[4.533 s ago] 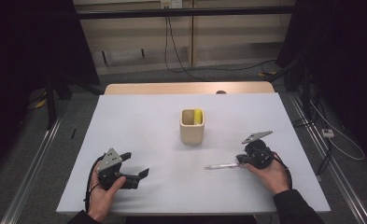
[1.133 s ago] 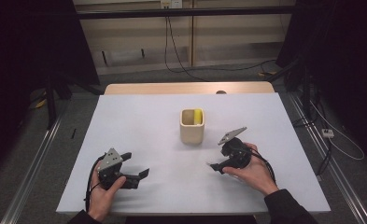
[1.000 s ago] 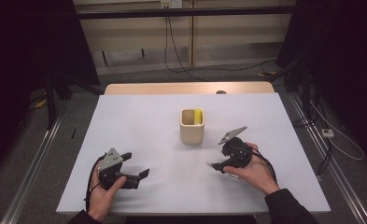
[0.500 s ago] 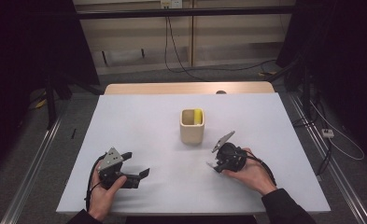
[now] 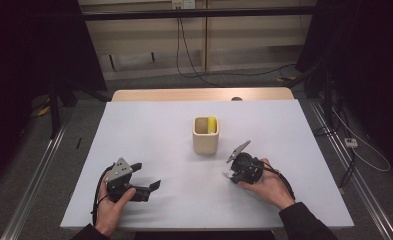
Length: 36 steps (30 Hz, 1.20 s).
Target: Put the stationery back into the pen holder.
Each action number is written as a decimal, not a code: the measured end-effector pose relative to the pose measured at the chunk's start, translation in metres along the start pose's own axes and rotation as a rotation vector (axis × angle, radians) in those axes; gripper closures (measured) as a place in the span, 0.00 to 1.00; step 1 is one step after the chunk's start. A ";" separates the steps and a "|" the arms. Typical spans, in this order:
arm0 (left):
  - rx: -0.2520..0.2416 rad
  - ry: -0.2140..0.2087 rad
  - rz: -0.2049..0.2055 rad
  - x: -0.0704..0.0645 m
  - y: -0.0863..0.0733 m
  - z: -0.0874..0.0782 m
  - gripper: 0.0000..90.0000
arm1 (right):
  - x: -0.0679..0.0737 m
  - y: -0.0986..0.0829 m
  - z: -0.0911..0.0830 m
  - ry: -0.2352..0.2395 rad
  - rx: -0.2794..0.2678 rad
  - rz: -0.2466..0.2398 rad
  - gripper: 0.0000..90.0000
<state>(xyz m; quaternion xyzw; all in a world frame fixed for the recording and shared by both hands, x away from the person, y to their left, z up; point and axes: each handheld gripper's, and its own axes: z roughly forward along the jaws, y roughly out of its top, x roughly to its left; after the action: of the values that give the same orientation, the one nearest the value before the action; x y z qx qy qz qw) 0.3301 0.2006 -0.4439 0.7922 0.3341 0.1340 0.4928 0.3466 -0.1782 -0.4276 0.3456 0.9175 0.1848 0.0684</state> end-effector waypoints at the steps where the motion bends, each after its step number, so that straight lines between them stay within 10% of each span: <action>1: -0.002 -0.001 -0.002 0.000 0.000 0.000 0.06 | -0.001 0.000 -0.002 0.004 -0.016 0.016 0.91; 23: -0.008 0.002 0.004 -0.001 0.000 -0.002 0.06 | -0.022 0.024 -0.063 -0.141 -0.578 0.116 0.91; 36: -0.012 0.002 0.007 0.000 0.000 -0.003 0.06 | -0.034 0.060 -0.078 -0.082 -0.769 0.165 0.91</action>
<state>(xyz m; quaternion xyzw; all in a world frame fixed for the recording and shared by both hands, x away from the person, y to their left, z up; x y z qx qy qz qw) 0.3281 0.2027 -0.4418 0.7902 0.3312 0.1387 0.4966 0.3886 -0.1817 -0.3327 0.3744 0.7469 0.5060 0.2142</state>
